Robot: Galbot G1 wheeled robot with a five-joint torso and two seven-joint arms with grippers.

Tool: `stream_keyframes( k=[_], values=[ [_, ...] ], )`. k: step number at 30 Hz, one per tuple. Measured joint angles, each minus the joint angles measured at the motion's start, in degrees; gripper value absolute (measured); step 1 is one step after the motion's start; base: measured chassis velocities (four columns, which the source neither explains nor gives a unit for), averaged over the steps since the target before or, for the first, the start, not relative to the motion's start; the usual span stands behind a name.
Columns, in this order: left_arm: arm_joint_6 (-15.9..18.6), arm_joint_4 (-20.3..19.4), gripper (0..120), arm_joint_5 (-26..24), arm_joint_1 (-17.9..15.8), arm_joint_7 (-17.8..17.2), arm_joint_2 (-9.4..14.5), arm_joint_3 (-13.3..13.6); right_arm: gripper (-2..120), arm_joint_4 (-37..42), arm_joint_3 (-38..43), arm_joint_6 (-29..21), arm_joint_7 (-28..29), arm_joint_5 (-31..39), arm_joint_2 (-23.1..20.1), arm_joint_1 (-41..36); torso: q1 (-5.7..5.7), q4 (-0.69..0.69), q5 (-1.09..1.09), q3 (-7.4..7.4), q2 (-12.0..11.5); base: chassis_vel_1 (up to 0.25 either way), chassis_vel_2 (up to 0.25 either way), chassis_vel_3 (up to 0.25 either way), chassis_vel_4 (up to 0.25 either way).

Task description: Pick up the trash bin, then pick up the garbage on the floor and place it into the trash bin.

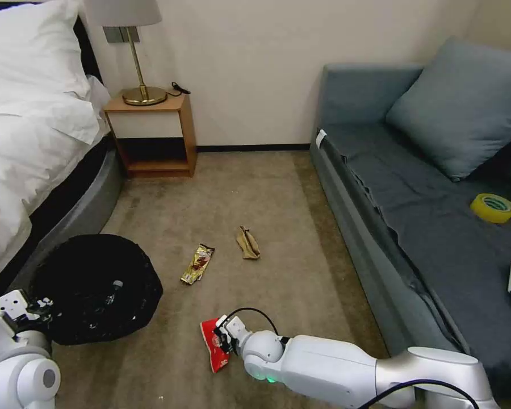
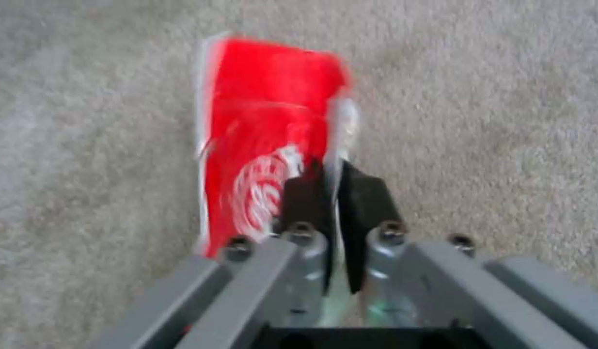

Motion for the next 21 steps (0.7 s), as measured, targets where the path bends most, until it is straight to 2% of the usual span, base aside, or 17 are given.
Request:
stream_keyframes(
  k=[1, 12, 14, 17, 18, 21],
  values=[
    [0.0, 0.0, 2, 0.0, 0.0, 0.0, 0.0, 0.0, 0, 0.5, 0.0, 0.2, -0.1, 0.0, -0.2, 0.0, 0.00, 0.00, 0.00, 0.00, 0.0, 0.000, 0.000, 0.000, 0.000],
    [0.0, 0.0, 2, 0.0, 0.0, 0.0, 0.0, -0.1, 0, 3.2, 1.2, 1.2, -0.4, -0.3, -1.3, 0.0, 0.00, 0.01, 0.00, 0.00, 0.0, 0.000, 0.000, 0.000, 0.000],
    [-0.1, 0.0, 2, 0.0, 0.1, 0.0, 0.0, -0.1, 0, 5.0, 2.9, 1.3, -0.2, -0.2, -2.6, 0.3, 0.00, 0.01, 0.01, 0.00, 0.0, 0.000, 0.000, 0.000, 0.000],
    [-0.1, 0.0, 2, 0.1, 0.2, 0.0, 0.0, 0.6, 0, 9.6, 8.1, 1.4, 0.1, -0.2, -7.0, 1.0, 0.00, 0.01, 0.01, 0.00, 0.0, 0.000, 0.000, 0.000, 0.000],
    [-0.1, 0.0, 2, 0.1, 0.2, 0.0, 0.0, 0.6, 0, 9.6, 8.1, 1.4, 0.1, -0.2, -7.0, 1.0, 0.00, 0.01, 0.01, 0.00, 0.0, 0.000, 0.000, 0.000, 0.000],
    [-0.1, 0.0, 2, 0.5, 0.2, 0.0, -0.1, 1.5, 0, 15.4, 13.7, 1.4, 0.1, -0.6, -12.0, 2.1, 0.00, -0.02, 0.00, 0.01, 0.0, 0.000, 0.000, 0.000, 0.000]
  ],
)
